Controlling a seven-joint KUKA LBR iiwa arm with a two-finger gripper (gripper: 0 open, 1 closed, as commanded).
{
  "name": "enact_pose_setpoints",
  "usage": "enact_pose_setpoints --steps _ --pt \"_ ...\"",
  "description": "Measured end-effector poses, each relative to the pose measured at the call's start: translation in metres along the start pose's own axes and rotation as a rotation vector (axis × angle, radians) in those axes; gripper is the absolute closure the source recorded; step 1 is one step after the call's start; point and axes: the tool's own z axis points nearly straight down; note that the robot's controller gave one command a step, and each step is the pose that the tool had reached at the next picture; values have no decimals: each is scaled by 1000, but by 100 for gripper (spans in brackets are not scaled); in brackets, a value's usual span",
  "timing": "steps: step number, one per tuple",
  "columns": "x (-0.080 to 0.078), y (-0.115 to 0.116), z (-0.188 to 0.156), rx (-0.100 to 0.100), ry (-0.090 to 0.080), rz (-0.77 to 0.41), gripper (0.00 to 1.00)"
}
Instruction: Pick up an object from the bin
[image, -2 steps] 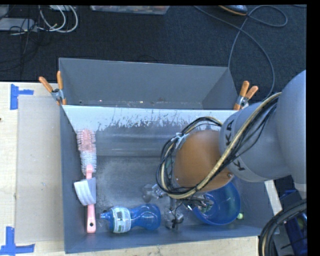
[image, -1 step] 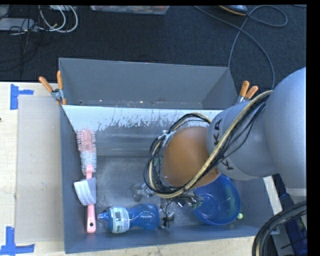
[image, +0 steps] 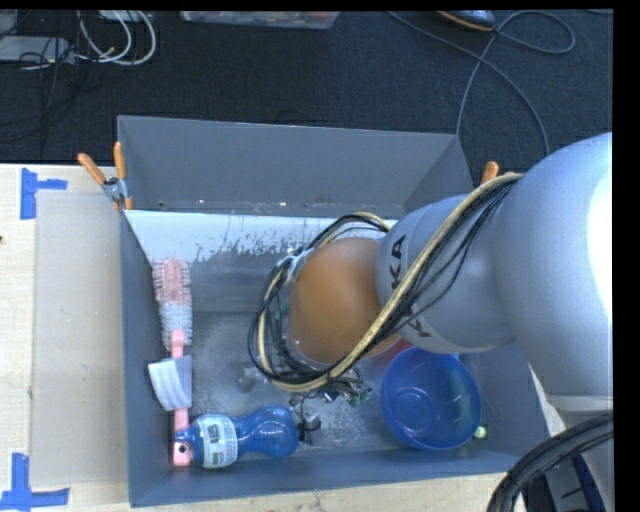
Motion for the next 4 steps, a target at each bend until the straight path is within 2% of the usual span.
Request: enact_pose_setpoints --steps 1,2,3,4 --pt "-4 26 2 -3 0 -28 0" --pt "4 15 5 -1 -2 13 0" --pt "5 16 5 -1 0 9 0" --pt "19 16 4 0 -5 -156 0"
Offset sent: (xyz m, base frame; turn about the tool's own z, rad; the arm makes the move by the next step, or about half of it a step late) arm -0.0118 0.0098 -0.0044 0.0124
